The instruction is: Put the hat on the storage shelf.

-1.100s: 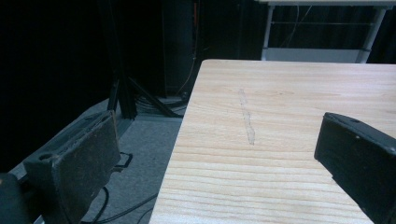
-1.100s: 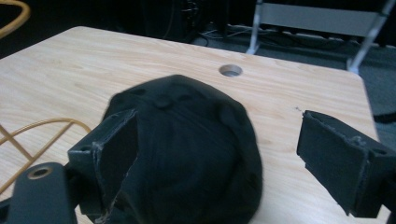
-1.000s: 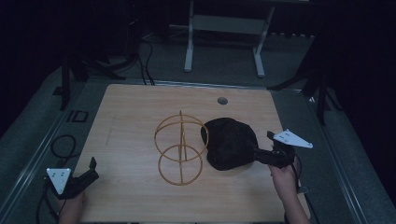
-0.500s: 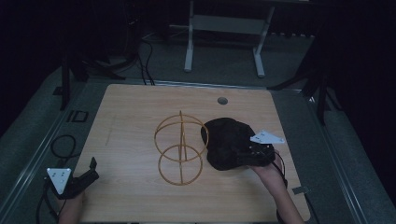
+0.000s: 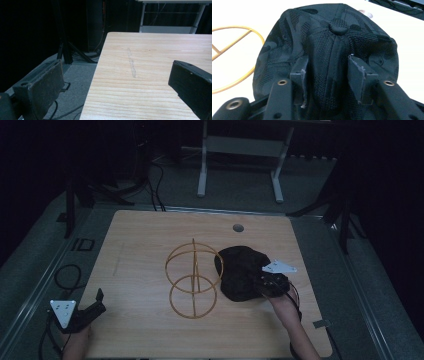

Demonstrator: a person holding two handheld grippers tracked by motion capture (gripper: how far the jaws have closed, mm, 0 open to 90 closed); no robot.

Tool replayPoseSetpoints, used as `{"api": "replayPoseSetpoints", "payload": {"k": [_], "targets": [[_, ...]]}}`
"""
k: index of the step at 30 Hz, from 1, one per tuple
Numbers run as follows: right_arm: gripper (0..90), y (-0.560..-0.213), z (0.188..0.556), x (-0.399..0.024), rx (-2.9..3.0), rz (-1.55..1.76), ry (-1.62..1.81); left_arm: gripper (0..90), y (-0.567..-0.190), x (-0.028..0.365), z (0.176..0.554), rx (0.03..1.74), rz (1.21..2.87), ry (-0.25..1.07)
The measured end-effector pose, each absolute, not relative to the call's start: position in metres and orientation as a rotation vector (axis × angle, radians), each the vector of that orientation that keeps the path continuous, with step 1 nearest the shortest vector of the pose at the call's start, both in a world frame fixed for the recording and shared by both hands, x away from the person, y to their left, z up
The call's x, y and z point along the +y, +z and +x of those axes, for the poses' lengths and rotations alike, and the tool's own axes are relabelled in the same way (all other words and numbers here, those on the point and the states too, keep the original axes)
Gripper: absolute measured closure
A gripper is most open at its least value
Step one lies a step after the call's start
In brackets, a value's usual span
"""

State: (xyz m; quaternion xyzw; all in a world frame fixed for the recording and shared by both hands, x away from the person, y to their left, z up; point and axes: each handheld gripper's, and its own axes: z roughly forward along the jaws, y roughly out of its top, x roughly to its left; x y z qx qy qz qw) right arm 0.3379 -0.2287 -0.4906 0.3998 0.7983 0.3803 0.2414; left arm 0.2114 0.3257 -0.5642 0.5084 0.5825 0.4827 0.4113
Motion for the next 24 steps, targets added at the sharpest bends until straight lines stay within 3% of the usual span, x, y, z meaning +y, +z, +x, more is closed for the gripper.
{"api": "replayPoseSetpoints", "payload": {"k": [7,11,24], "targets": [[70.8,-0.491,0.338,-0.226,2.183,1.088,1.025,0.6,-0.564,0.325,0.212,1.466,1.28,1.216],[83.7,-0.49,0.338,-0.224,2.174,1.093,0.999,0.6,-0.564,0.326,0.211,1.465,1.28,1.216],[86.4,-0.469,0.335,-0.237,2.102,1.118,1.055,0.6,-0.564,0.325,0.212,1.467,1.281,1.215]]}}
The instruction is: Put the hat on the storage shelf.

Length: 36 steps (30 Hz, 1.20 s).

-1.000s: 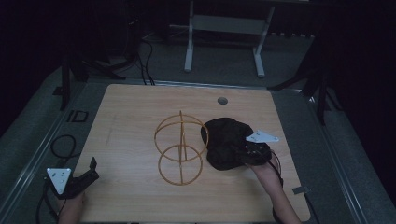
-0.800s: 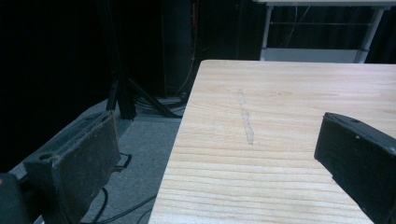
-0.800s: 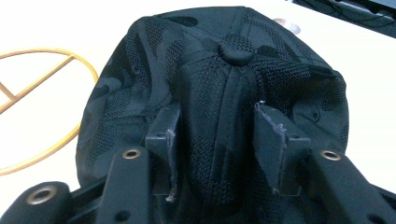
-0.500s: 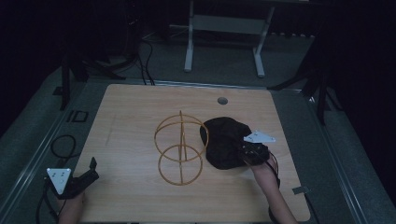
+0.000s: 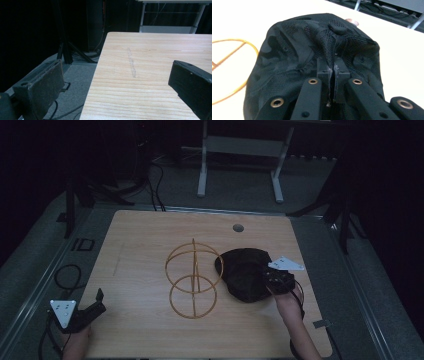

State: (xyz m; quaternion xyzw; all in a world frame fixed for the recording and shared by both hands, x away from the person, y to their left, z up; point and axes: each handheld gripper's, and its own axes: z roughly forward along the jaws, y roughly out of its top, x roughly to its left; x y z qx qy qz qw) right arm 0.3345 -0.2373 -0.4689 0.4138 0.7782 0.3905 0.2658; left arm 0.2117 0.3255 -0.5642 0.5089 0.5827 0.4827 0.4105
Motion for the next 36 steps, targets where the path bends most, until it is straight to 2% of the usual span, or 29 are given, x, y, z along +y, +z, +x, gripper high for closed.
{"api": "replayPoseSetpoints", "payload": {"k": [16,36], "targets": [[86.6,-0.432,0.32,-0.263,2.021,1.131,1.138,0.6,-0.564,0.325,0.212,1.469,1.285,1.218],[86.6,-0.34,0.296,-0.287,1.867,1.042,1.26,0.6,-0.564,0.326,0.212,1.472,1.287,1.214]]}}
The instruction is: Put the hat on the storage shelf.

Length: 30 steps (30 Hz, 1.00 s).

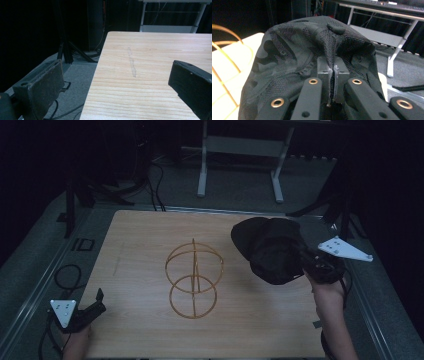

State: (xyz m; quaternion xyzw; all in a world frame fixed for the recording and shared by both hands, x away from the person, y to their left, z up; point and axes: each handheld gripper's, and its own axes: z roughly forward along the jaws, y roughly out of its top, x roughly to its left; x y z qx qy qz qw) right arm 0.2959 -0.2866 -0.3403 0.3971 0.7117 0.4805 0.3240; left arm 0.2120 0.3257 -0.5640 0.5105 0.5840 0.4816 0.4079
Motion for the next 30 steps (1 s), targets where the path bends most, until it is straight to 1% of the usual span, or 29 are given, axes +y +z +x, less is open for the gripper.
{"api": "replayPoseSetpoints", "payload": {"k": [13,21,30], "targets": [[86.6,-0.289,0.288,-0.271,1.809,0.959,1.323,0.6,-0.564,0.326,0.212,1.473,1.285,1.215],[86.6,-0.274,0.286,-0.248,1.824,0.899,1.361,0.6,-0.564,0.326,0.212,1.474,1.281,1.212],[86.6,-0.271,0.285,-0.219,1.863,0.841,1.415,0.6,-0.564,0.326,0.212,1.472,1.279,1.213]]}}
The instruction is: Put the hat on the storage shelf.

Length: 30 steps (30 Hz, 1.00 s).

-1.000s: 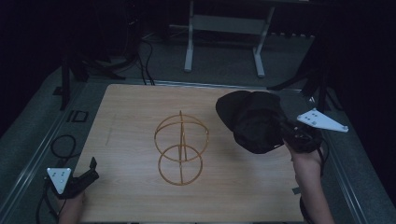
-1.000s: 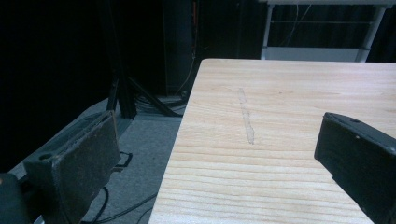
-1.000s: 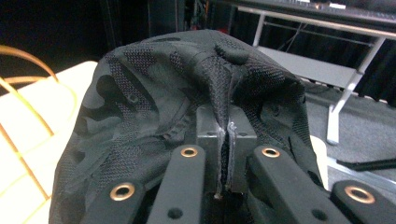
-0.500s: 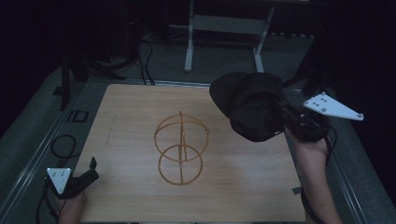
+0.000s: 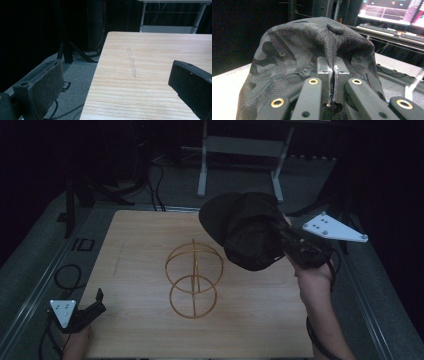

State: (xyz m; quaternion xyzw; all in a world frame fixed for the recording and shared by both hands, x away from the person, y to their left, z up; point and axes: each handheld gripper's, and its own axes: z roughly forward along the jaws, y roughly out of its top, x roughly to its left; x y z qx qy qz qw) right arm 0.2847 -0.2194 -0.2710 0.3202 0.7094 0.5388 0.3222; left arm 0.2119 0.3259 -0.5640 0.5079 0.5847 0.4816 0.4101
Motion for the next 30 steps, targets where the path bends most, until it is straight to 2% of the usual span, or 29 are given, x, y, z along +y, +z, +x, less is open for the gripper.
{"api": "replayPoseSetpoints", "payload": {"k": [20,30], "targets": [[86.5,-0.287,0.274,-0.138,2.028,0.682,1.505,0.6,-0.564,0.326,0.212,1.476,1.278,1.207],[86.5,-0.304,0.273,-0.123,2.079,0.666,1.488,0.6,-0.564,0.326,0.212,1.474,1.279,1.206]]}}
